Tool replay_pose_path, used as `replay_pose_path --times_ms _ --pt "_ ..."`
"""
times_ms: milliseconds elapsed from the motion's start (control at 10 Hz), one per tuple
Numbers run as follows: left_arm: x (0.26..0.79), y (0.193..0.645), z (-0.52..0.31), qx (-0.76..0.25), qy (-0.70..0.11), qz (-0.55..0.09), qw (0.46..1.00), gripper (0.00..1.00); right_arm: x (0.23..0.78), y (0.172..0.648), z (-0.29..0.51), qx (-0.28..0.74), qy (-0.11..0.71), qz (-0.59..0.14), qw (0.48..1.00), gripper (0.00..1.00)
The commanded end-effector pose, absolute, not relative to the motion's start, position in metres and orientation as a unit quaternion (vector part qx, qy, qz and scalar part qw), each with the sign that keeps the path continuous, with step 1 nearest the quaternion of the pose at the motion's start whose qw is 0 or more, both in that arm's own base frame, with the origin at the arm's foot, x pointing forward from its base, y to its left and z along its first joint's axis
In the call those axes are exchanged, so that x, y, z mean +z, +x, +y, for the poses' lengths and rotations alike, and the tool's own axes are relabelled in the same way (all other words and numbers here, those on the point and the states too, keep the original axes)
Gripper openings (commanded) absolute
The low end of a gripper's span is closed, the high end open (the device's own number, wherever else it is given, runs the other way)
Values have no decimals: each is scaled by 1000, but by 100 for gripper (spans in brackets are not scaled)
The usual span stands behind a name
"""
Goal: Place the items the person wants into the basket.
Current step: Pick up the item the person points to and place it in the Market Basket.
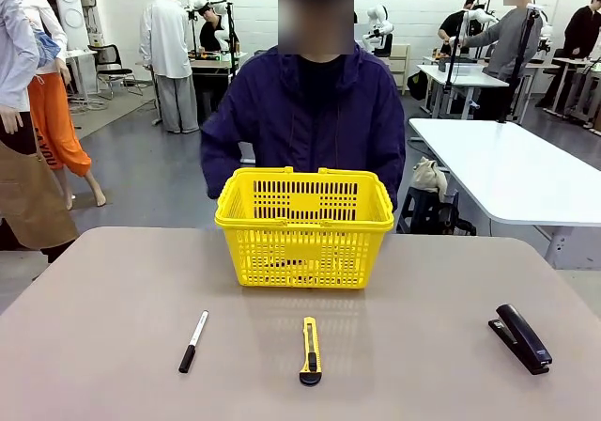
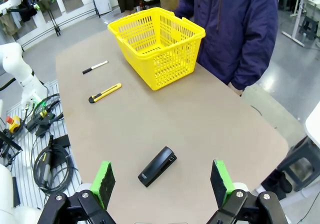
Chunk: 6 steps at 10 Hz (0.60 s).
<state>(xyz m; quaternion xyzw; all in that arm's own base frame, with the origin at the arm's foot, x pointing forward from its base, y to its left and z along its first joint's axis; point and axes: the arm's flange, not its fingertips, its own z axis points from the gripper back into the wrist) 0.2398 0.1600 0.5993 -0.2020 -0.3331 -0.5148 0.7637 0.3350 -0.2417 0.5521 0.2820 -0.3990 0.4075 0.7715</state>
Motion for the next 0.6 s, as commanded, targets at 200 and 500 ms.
replay_pose_path --times_ms 200,500 --pt "600 239 160 -517 -202 -335 762 100 553 337 -242 408 287 -417 760 100" --pt "600 239 160 -517 -202 -335 762 100 553 337 -242 408 287 -417 760 100"
